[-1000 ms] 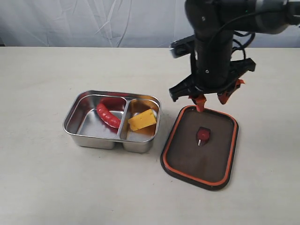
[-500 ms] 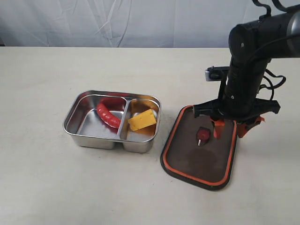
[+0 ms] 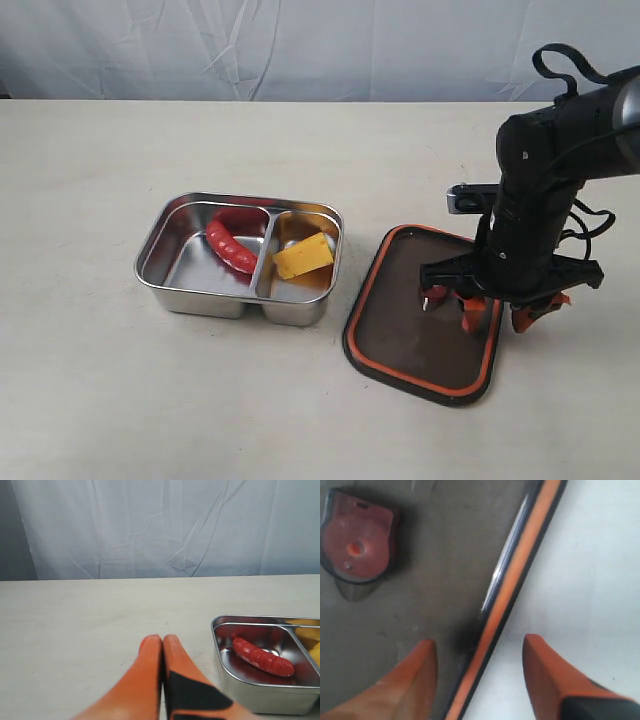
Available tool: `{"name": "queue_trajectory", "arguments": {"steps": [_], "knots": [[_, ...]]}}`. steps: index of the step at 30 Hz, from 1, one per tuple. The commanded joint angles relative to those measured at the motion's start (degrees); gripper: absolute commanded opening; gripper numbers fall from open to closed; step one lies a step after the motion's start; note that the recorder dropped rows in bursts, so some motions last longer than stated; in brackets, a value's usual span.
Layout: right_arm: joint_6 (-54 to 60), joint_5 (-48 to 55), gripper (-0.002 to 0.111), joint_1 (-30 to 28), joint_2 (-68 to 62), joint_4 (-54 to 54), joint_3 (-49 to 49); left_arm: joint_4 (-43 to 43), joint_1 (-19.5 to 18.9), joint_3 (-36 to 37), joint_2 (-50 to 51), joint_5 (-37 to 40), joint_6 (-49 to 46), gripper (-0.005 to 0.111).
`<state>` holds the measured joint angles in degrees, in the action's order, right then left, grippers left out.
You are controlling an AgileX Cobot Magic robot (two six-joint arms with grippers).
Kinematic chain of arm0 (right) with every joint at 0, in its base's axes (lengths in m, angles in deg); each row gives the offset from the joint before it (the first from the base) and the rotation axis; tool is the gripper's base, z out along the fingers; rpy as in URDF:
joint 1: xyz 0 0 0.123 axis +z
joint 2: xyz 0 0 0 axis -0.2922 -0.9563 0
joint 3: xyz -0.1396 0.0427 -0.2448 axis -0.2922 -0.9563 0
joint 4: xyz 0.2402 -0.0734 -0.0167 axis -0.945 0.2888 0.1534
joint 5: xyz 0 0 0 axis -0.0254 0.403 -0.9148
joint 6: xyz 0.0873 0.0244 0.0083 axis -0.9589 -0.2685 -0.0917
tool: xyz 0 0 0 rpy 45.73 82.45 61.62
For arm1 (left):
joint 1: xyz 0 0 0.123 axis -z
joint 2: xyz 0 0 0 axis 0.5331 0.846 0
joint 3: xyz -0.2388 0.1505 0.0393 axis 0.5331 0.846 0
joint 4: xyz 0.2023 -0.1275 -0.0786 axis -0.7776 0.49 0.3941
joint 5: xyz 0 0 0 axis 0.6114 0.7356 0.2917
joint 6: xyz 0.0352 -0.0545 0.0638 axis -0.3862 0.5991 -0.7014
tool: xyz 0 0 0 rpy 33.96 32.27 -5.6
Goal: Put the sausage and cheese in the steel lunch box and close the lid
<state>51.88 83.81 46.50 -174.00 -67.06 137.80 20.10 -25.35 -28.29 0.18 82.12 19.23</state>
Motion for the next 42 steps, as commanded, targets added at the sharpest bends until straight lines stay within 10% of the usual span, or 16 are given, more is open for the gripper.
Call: {"name": "queue_trajectory", "arguments": {"steps": [1,5,9,26,42], "knots": [[-0.24,-2.35,0.051,-0.32,0.46,0.09,-2.34,0.43,0.70,0.23,-0.32,-0.32,0.05,0.000],[-0.24,-2.63,0.039,-0.32,0.46,0.09,-2.94,0.29,0.70,0.23,-0.32,-0.32,0.05,0.000],[0.17,-3.87,-0.001,-0.32,0.46,0.43,-2.94,0.29,0.70,0.23,-0.32,-0.33,0.05,0.000],[-9.20,2.55,-0.001,-0.32,17.13,22.12,-2.94,-1.28,0.70,0.23,-0.32,-0.20,0.05,0.000],[-2.12,2.46,-0.001,-0.18,32.19,17.10,-2.94,-0.78,0.70,0.23,-0.32,-2.29,0.05,0.000]]}}
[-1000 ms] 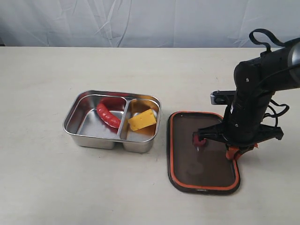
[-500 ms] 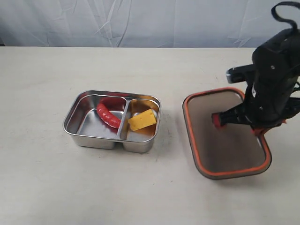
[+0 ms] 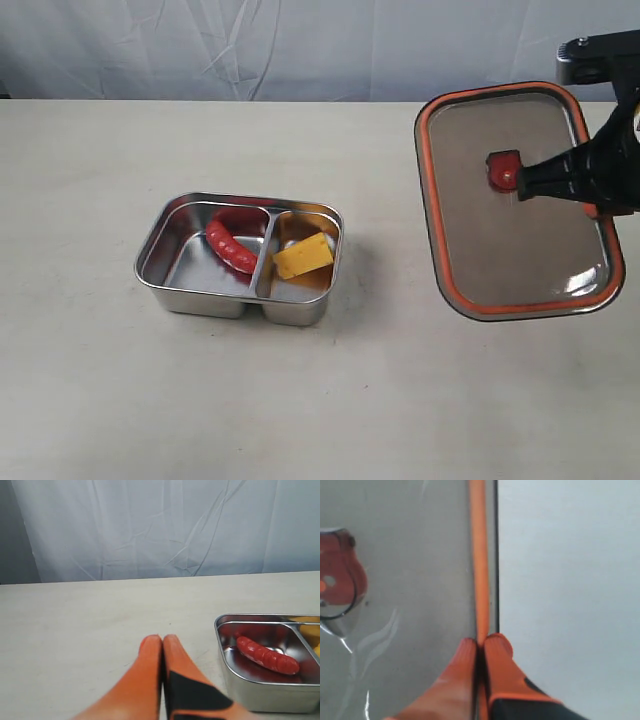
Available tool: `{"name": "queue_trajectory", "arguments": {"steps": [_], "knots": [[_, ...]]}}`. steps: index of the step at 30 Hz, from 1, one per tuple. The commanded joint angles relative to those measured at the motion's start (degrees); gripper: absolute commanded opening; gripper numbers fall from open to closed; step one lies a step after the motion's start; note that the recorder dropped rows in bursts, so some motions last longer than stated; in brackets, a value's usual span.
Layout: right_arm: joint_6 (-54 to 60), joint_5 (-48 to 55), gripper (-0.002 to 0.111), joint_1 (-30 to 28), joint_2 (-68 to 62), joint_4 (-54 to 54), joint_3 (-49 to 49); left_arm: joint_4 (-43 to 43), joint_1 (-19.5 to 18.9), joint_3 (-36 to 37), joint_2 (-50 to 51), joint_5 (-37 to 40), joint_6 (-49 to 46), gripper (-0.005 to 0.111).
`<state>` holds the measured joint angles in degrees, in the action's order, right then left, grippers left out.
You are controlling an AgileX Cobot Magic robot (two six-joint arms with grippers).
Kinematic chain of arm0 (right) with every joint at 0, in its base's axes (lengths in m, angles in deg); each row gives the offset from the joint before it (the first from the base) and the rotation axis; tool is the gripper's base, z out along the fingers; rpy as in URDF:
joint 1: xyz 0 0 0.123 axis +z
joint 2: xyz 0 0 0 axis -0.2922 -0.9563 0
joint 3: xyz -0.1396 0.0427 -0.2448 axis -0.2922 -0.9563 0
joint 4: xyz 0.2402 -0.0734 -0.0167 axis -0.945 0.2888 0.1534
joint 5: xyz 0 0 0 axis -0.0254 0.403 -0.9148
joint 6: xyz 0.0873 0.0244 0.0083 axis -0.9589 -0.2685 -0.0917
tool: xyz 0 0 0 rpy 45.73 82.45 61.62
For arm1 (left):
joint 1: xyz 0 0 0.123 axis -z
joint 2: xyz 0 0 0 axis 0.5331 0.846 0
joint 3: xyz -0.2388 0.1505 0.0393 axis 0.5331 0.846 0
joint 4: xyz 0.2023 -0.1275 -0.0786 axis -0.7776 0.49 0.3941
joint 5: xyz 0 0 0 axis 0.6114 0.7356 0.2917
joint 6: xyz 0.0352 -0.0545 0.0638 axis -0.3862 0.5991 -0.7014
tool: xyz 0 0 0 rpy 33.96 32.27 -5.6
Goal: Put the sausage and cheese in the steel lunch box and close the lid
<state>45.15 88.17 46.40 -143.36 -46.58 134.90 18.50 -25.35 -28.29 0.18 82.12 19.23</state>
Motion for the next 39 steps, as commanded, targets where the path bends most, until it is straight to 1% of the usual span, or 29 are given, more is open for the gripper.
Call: {"name": "queue_trajectory", "arguments": {"steps": [1,3,7,11,13,14,16,17,18,19,20,21,22,23,24,25,27,28,29,30,31,34,35,37,39], "knots": [[6.47,-2.49,-0.001,-0.08,1.76,-5.04,-0.04,2.66,0.70,0.23,-0.32,-3.71,1.35,0.000],[8.69,-3.50,-0.001,-0.08,1.94,-7.22,-0.04,7.66,0.70,0.23,-0.32,-7.15,2.24,0.000],[10.98,-5.52,-0.001,-0.08,2.37,-9.33,-0.04,22.38,0.70,0.23,-0.32,-15.01,2.24,0.000],[12.40,-6.14,-0.001,-0.08,2.60,-10.45,-0.04,29.96,0.70,-0.33,-0.32,-15.82,3.02,0.000],[13.29,-6.26,-0.001,-0.08,2.60,-10.95,-0.04,33.19,0.70,-0.72,-0.32,-15.69,6.03,0.000],[13.80,-6.66,-0.001,-0.08,2.60,-11.39,-0.04,36.41,0.70,-0.72,-0.32,-15.55,9.64,0.000],[15.86,-7.79,-0.001,0.28,2.60,-12.20,-0.04,37.31,0.70,-1.66,-0.32,-13.88,14.39,0.000],[17.28,-8.25,-0.001,0.40,2.60,-13.15,-0.04,37.19,0.80,-2.92,-0.32,-11.31,14.45,0.000],[22.21,-9.78,-0.001,0.94,2.60,-17.43,-0.04,37.19,1.63,-6.61,-0.32,-4.74,13.84,0.000],[24.21,-10.63,-0.001,1.28,2.60,-19.33,-0.04,37.43,2.53,-8.34,0.32,-2.31,12.68,0.000],[28.45,-12.54,-0.001,2.24,2.60,-23.66,-0.04,39.37,5.00,-12.77,3.92,2.49,7.27,0.000],[31.63,-13.94,-0.001,3.28,2.60,-27.40,-0.04,45.03,7.49,-16.34,8.12,4.14,-0.61,0.000],[33.37,-14.74,-0.001,3.96,2.60,-28.92,-0.04,50.09,9.28,-18.26,11.80,4.92,-7.05,0.000],[35.34,-15.12,-0.001,4.71,2.60,-30.60,-0.04,56.62,11.47,-21.57,17.76,6.88,-15.97,0.000],[36.28,-15.12,-0.001,5.38,2.60,-31.05,-0.04,60.50,12.83,-23.61,21.09,8.75,-21.86,0.000],[36.51,-15.02,-0.001,6.01,2.60,-30.92,-0.04,63.98,14.04,-26.08,27.00,11.35,-27.82,0.000],[36.93,-14.75,-0.001,6.01,2.60,-31.15,-0.04,65.35,14.44,-29.75,35.59,16.51,-30.04,0.001],[36.93,-14.65,-0.001,6.01,2.60,-31.15,-0.04,65.68,14.44,-30.97,38.89,18.25,-30.45,0.004],[37.52,-14.66,-0.001,6.01,2.60,-31.15,-0.04,66.38,14.44,-32.71,43.00,20.81,-32.04,0.013],[37.49,-14.66,-0.001,6.01,2.60,-31.25,-0.04,67.33,14.44,-33.35,45.36,21.89,-32.84,0.019],[37.59,-14.66,-0.001,6.01,2.60,-31.41,-0.04,68.41,14.44,-34.28,47.54,23.14,-34.53,0.028],[37.97,-14.66,-0.001,6.01,2.60,-32.05,-0.04,74.00,14.44,-35.81,52.89,25.40,-40.46,0.052],[37.97,-14.66,-0.001,6.01,2.60,-32.05,-0.04,75.65,14.44,-36.17,54.03,26.18,-43.44,0.058],[37.95,-15.04,-0.001,6.01,2.60,-32.17,-0.04,80.25,14.44,-36.86,56.42,27.87,-48.82,0.063],[37.95,-15.47,-0.001,6.01,2.60,-32.54,-0.04,83.78,14.44,-37.09,58.03,28.38,-54.04,0.063]]}}
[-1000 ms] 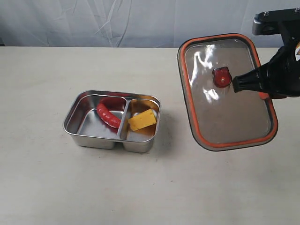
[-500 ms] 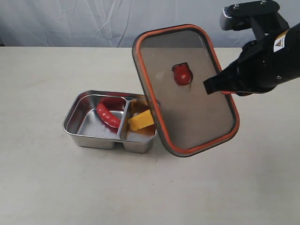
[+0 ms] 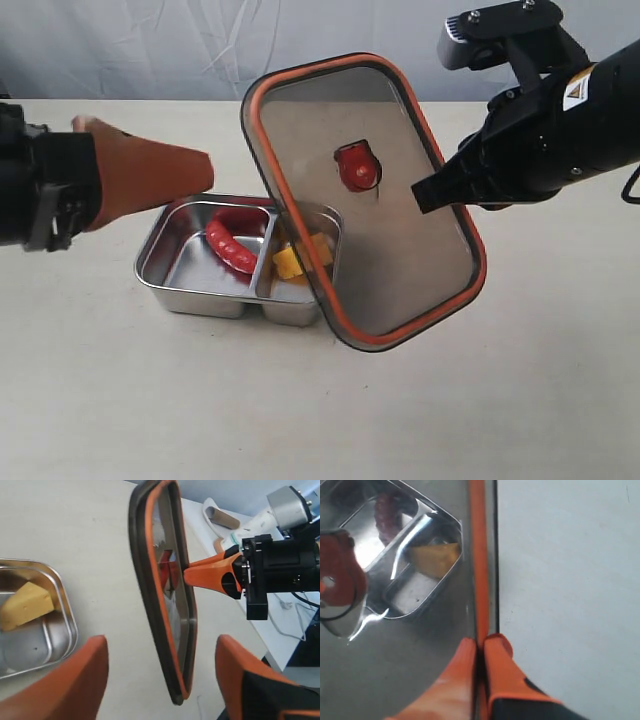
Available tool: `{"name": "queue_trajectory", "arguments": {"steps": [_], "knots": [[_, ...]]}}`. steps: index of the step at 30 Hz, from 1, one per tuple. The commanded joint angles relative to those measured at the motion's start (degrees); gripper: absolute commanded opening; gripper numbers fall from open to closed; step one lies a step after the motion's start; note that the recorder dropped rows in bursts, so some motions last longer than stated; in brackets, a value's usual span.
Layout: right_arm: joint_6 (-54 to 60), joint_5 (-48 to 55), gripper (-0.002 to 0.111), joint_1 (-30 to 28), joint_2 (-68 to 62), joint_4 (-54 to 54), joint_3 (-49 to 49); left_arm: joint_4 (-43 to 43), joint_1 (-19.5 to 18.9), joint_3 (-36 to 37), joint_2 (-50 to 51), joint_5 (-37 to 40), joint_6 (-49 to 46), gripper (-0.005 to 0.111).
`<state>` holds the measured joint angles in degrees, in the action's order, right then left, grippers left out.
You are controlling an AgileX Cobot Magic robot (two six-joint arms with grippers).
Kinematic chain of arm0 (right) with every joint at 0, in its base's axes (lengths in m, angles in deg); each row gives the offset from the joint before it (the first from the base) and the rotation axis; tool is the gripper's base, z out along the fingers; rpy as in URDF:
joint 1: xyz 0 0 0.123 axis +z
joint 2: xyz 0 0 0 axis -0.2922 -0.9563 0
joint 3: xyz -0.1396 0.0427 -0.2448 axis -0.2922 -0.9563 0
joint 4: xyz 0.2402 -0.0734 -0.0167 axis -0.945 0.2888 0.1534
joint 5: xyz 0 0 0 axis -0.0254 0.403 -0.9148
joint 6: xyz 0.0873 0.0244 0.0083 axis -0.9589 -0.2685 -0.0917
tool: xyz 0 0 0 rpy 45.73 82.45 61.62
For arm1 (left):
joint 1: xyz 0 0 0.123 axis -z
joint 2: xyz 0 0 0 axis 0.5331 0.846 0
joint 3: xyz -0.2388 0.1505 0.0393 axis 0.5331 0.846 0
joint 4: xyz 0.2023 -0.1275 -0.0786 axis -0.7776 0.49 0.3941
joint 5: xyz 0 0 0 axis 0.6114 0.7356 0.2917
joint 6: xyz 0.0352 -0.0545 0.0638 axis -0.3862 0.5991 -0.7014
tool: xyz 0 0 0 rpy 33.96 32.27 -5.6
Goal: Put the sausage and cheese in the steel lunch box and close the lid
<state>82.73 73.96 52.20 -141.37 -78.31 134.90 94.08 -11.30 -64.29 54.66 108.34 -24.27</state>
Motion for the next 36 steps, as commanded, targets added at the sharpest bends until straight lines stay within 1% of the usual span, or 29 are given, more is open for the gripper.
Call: {"name": "queue_trajectory", "arguments": {"steps": [1,5,12,14,16,18,19,21,25,26,31,32,33,34,36], "knots": [[0.53,-1.55,-0.001,0.21,0.62,-1.67,-0.04,10.89,0.39,-1.09,4.31,2.16,-14.64,0.063],[4.04,-2.06,-0.001,0.21,0.62,-5.70,-0.04,16.96,0.39,-1.09,6.57,1.93,-21.89,0.063],[9.29,-1.93,-0.001,0.21,0.62,-12.18,-0.04,20.52,0.39,-1.09,10.26,1.54,-26.58,0.063],[10.87,-1.72,-0.001,0.21,0.62,-13.97,-0.04,23.56,0.39,-1.09,11.06,2.57,-29.41,0.063],[13.08,-1.52,-0.001,0.21,0.62,-16.31,-0.04,24.37,0.39,-1.09,11.87,3.52,-31.16,0.061],[15.60,-1.18,-0.001,0.21,0.62,-18.79,-0.04,24.37,0.39,-1.09,12.32,3.23,-31.38,0.056],[16.43,-1.18,-0.001,0.21,0.62,-19.60,-0.04,24.37,0.39,-1.09,12.73,3.11,-31.38,0.050],[16.93,-1.03,-0.001,0.21,0.62,-20.51,-0.04,24.37,0.39,-1.09,13.55,3.10,-31.38,0.038],[18.17,-0.45,-0.001,0.21,0.62,-21.11,-0.04,24.37,0.39,-1.09,14.39,2.89,-32.25,0.004],[18.17,-0.32,-0.001,0.21,0.62,-21.11,-0.04,24.37,0.39,-1.09,14.39,2.74,-32.97,0.001],[18.17,-0.33,-0.001,0.21,0.62,-21.11,-0.04,24.37,0.39,-1.09,14.39,1.78,-34.46,0.000],[18.17,-0.33,0.001,0.21,0.62,-20.85,-0.04,24.37,0.39,-1.09,14.39,1.56,-35.39,0.000],[18.17,-0.33,0.004,0.21,0.62,-20.71,-0.04,24.37,0.39,-1.09,14.39,1.48,-36.10,0.000],[18.17,-0.33,0.010,0.21,0.62,-20.70,-0.04,24.37,0.39,-1.09,14.39,1.35,-36.94,0.000],[18.17,-0.33,0.027,0.21,0.62,-20.70,-0.04,24.37,0.39,-1.09,14.39,0.63,-37.05,0.000]]}}
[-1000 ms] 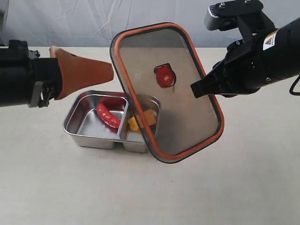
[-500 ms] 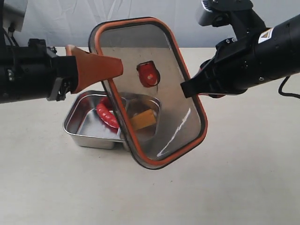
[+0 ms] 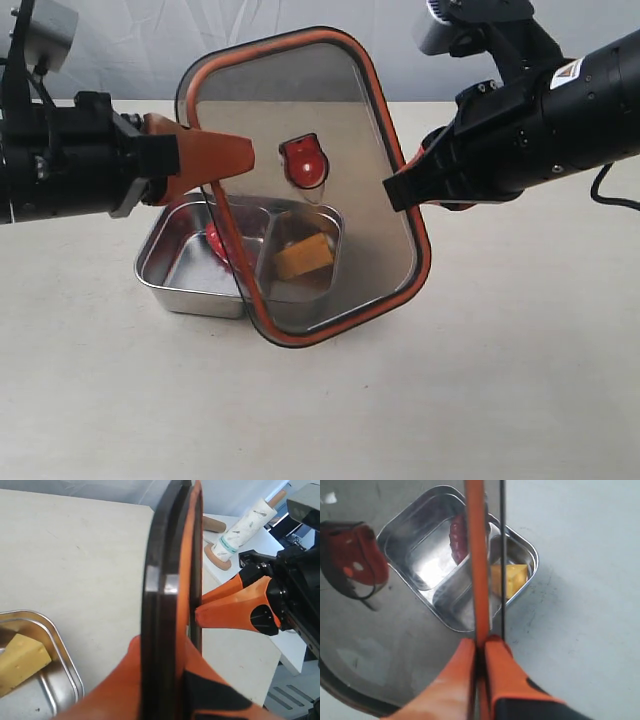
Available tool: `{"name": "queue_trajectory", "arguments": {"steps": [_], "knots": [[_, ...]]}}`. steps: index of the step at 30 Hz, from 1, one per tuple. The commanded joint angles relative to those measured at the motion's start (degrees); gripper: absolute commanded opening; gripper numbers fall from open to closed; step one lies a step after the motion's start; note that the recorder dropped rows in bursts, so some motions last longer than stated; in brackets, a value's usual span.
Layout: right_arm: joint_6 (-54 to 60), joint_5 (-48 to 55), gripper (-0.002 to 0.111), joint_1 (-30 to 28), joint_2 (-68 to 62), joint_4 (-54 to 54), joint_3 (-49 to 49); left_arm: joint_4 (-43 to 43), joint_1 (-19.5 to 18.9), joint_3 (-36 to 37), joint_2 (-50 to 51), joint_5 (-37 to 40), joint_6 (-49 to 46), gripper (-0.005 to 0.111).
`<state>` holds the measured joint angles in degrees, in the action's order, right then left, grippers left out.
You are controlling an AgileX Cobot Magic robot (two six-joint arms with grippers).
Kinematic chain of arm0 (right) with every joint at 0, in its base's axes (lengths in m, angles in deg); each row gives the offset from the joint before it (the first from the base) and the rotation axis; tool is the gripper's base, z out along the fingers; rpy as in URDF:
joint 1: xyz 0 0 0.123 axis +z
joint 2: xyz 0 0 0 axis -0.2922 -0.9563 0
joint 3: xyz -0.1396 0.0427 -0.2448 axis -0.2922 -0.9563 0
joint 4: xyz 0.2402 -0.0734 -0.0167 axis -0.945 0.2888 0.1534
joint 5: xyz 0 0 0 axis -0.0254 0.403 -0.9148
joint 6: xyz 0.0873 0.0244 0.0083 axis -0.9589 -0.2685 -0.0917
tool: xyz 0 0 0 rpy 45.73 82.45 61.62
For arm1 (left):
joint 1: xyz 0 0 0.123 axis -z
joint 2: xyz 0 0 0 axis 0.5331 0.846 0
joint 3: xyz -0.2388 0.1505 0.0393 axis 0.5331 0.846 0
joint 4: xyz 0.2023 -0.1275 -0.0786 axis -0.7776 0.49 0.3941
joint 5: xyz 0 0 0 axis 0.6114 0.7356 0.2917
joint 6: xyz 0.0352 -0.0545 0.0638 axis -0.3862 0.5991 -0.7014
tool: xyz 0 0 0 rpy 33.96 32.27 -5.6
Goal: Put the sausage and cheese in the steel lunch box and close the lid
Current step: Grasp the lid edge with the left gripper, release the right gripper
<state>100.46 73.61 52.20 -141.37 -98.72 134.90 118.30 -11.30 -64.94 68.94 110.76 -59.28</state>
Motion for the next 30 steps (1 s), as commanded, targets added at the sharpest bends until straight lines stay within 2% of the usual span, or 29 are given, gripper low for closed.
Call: {"name": "queue_trajectory", "arguments": {"steps": [1,3,5,9,13,15,19,21,26,30], "knots": [[0.31,-0.10,0.036,0.21,0.62,-0.29,-0.04,0.15,0.39,-0.44,0.11,-1.90,-2.05,0.000],[0.19,-0.47,0.049,0.21,0.62,0.00,-0.04,0.15,0.39,-0.44,0.11,-1.94,-3.47,0.000],[-1.95,-1.29,0.057,0.11,0.74,0.84,-0.04,0.15,0.39,-0.44,-0.03,-2.05,-5.15,0.000],[-12.48,-4.86,0.057,0.11,2.15,8.36,0.06,-0.99,0.39,-1.61,-1.05,-6.19,-7.45,0.000],[-27.50,-5.17,0.057,0.11,3.59,19.43,1.62,-7.30,0.39,-3.89,-2.21,-11.52,-7.45,0.000],[-32.57,-5.04,0.057,0.11,3.99,19.36,2.16,-12.21,0.39,-5.32,-2.61,-12.21,-7.56,0.000],[-36.57,-6.66,0.057,0.11,3.99,12.22,2.51,-24.53,0.39,-7.44,-2.75,-12.59,-7.56,0.000],[-36.82,-8.54,0.057,0.11,3.99,5.89,2.51,-30.09,0.39,-7.52,-2.75,-15.34,-7.67,0.000],[-36.82,-12.61,0.057,0.11,3.99,-9.94,2.51,-37.14,0.55,-7.52,-2.75,-22.21,-8.13,0.000],[-36.82,-13.40,0.057,0.11,3.99,-22.08,2.51,-43.95,3.86,-7.52,-2.75,-28.62,-8.24,0.000]]}}
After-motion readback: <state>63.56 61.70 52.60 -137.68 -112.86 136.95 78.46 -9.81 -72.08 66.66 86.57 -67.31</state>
